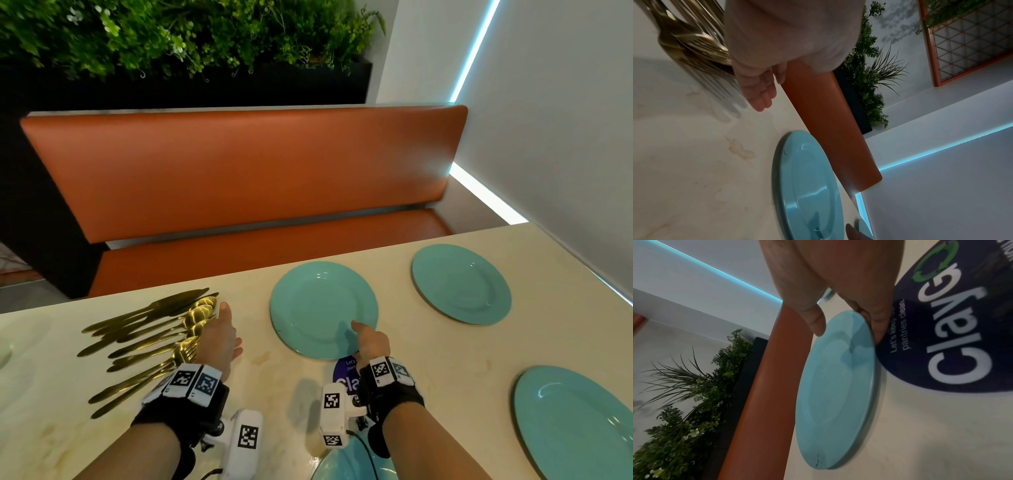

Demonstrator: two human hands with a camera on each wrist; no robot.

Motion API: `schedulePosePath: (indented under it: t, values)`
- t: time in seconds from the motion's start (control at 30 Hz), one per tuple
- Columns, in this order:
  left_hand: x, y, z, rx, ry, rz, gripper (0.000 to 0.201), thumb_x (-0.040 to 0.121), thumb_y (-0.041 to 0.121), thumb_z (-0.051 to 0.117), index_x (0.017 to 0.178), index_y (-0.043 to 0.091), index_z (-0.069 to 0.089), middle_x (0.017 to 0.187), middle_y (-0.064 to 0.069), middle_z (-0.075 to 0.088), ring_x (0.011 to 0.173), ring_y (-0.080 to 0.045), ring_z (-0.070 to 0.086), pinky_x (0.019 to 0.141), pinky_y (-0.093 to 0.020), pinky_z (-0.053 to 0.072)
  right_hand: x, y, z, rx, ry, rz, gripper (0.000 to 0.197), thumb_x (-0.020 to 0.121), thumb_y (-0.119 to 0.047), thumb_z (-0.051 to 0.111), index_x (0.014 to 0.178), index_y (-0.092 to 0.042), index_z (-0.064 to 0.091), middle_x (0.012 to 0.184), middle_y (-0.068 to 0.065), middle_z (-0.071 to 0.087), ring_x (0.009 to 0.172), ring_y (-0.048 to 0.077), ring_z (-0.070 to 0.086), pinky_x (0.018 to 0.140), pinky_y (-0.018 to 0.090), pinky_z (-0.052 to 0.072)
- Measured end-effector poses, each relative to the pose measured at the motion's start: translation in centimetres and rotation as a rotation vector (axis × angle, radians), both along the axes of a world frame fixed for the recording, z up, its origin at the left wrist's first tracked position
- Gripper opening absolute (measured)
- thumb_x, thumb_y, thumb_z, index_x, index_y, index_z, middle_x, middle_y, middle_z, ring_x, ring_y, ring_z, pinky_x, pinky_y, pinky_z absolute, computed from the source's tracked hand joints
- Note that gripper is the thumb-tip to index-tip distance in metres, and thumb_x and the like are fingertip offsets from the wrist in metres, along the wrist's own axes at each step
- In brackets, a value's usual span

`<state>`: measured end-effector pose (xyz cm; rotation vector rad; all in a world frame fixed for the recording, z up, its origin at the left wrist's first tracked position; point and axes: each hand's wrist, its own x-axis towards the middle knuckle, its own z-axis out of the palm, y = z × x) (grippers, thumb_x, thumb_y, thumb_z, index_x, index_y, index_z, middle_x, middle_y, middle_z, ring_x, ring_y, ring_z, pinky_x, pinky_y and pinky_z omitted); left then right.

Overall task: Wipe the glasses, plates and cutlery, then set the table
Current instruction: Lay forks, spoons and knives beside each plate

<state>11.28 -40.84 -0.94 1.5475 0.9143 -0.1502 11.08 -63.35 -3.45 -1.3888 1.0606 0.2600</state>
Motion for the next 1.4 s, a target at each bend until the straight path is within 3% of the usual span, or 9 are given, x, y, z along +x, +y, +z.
schedulePosePath:
  t: [0.2,0.33,0.47,0.6,0.73,0.93,1.1,1.27,1.4]
  values:
    - [-1.5,1.2,0.5,0.019,0.02,-0.116,0.042,0.097,0.037,0.046,0.118,0.002,0.053,0.085,-0.005,0.051,0.095,-0.026,0.052,0.09,-0.042,0.048,-0.8,0.4,1.2,-0.082,0.023,0.044,0.055,0.078,-0.026,0.067,0.121,0.004,0.051,0.111,0.018,0.059,0.101,0.036,0.058,0.092,0.045,0.05]
    - [-3.4,3.9,1.1,0.198,-0.001,-0.233,0.021,0.092,0.032,0.057,0.098,0.012,0.059,0.09,-0.008,0.056,0.1,-0.03,0.057,0.098,-0.04,0.047,-1.4,1.6,2.3,-0.201,-0.008,0.082,0.055,0.077,-0.027,0.065,0.122,0.0,0.052,0.118,0.019,0.059,0.103,0.037,0.058,0.09,0.043,0.05]
    - [-4.6,8.3,1.8,0.499,0.018,-0.523,0.052,0.08,0.028,0.073,0.124,0.012,0.053,0.119,-0.008,0.06,0.114,-0.028,0.054,0.097,-0.037,0.044,-3.0,5.3,5.8,-0.179,-0.125,0.1,0.032,0.084,-0.015,0.06,0.111,0.001,0.059,0.093,0.011,0.058,0.093,0.031,0.053,0.09,0.04,0.046]
    - [-5.2,14.5,1.3,0.842,0.098,-0.853,0.084,0.073,0.024,0.079,0.142,0.016,0.032,0.142,-0.007,0.041,0.132,-0.027,0.034,0.108,-0.04,0.037,-5.4,10.2,9.4,-0.124,-0.211,0.066,0.016,0.088,-0.007,0.056,0.103,-0.003,0.06,0.079,0.005,0.05,0.08,0.023,0.047,0.095,0.043,0.045]
    - [-5.1,19.5,-0.5,0.993,0.161,-1.137,0.106,0.072,0.028,0.08,0.151,0.014,0.01,0.158,-0.007,0.011,0.146,-0.03,0.009,0.117,-0.044,0.025,-9.0,15.1,10.2,-0.057,-0.219,0.067,0.006,0.088,-0.004,0.054,0.089,-0.009,0.055,0.082,0.003,0.046,0.072,0.016,0.044,0.066,0.03,0.045]
    - [-4.3,22.0,-1.9,1.056,0.089,-1.425,0.103,0.077,0.036,0.074,0.152,0.023,0.006,0.16,-0.002,-0.009,0.147,-0.031,-0.008,0.118,-0.05,0.011,-13.0,20.3,7.0,-0.045,-0.021,0.167,0.004,0.088,-0.002,0.055,0.084,-0.004,0.053,0.077,0.009,0.047,0.073,0.023,0.047,0.064,0.033,0.047]
    - [-1.8,22.8,-2.5,1.041,-0.016,-1.499,0.092,0.084,0.041,0.065,0.152,0.024,0.005,0.16,-0.002,-0.007,0.147,-0.03,-0.008,0.118,-0.048,0.007,-12.6,22.2,5.4,-0.064,0.039,0.202,0.015,0.087,-0.005,0.057,0.102,-0.007,0.053,0.084,0.009,0.052,0.085,0.026,0.053,0.071,0.035,0.049]
    - [-1.0,22.1,-3.6,1.006,-0.187,-1.385,0.077,0.087,0.04,0.061,0.15,0.024,0.02,0.154,0.001,0.027,0.142,-0.023,0.019,0.117,-0.042,0.02,-10.5,23.3,5.0,-0.077,0.081,0.237,0.012,0.09,-0.006,0.055,0.078,-0.011,0.055,0.083,0.01,0.055,0.078,0.023,0.054,0.072,0.034,0.05]
    - [-1.0,21.7,-4.1,1.042,-0.202,-1.275,0.069,0.088,0.043,0.059,0.145,0.017,0.03,0.143,0.0,0.04,0.134,-0.021,0.028,0.114,-0.036,0.026,-9.3,25.1,4.1,-0.06,0.094,0.285,0.008,0.089,-0.01,0.057,0.096,-0.012,0.053,0.081,0.009,0.057,0.074,0.022,0.055,0.075,0.034,0.052]
